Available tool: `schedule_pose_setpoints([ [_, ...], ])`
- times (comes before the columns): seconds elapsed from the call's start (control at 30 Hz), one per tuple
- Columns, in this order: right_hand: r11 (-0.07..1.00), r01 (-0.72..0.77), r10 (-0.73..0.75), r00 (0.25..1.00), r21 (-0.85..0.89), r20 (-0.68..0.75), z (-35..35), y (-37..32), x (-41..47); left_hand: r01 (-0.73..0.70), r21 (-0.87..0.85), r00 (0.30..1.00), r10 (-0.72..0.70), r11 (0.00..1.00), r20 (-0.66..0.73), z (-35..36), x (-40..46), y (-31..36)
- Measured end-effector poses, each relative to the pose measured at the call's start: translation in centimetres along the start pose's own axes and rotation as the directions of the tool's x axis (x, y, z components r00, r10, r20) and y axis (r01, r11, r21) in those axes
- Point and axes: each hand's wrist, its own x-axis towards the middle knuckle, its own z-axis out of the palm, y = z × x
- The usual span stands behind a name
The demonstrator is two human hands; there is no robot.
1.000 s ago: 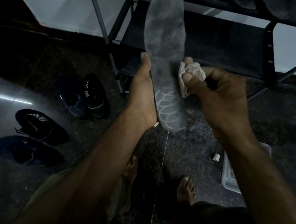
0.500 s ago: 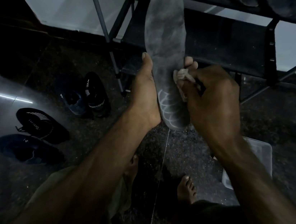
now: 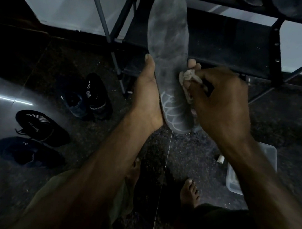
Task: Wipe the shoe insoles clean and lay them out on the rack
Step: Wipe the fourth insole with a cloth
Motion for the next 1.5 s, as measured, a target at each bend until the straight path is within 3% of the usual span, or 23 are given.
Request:
schedule_pose_setpoints([
  [0.2,1.000,0.003,-0.009,0.973,0.025,0.230,0.0,-0.7,-0.4,-0.047,0.033,0.996,0.049,0.998,-0.072,-0.3,0.0,0.5],
  [0.37,0.999,0.004,-0.004,1.000,0.034,0.007,0.3,-0.2,-0.2,-0.006,0.023,1.000,0.006,1.000,0.003,0.0,-0.2,0.3],
  [0.43,1.000,0.002,-0.002,1.000,0.016,-0.019,0.4,-0.1,-0.1,0.018,0.018,1.000,-0.018,1.000,0.001,0.1,-0.4,0.2],
  [0.67,0.997,-0.050,0.031,0.963,0.065,0.269,0.2,-0.7,-0.3,-0.030,0.056,0.995,0.036,0.998,-0.095,-0.4,0.0,0.7],
  [0.9,0.998,-0.049,0.048,0.998,0.033,0.028,0.6,-0.3,-0.2,0.027,0.033,1.000,-0.026,0.999,-0.016,-0.2,-0.1,0.2],
  [1.1,0.991,-0.120,0.102,0.958,0.051,0.270,0.1,-1.2,-0.5,0.001,0.079,0.995,0.007,0.997,-0.101,-0.3,-0.1,0.6],
  [1.33,0.998,-0.051,0.051,0.999,0.038,-0.002,1.0,-0.7,-0.4,0.054,0.060,0.997,-0.051,0.997,-0.057,0.0,-0.2,0.3],
  [1.4,0.998,-0.048,0.045,0.998,0.043,0.048,1.0,-0.8,-0.4,0.063,0.046,0.995,-0.059,0.997,-0.077,0.0,-0.2,0.4],
  [1.5,0.995,-0.070,0.048,0.964,0.074,0.263,0.4,-1.4,-0.5,0.055,0.067,0.993,-0.048,0.996,-0.106,0.0,-0.4,0.7],
])
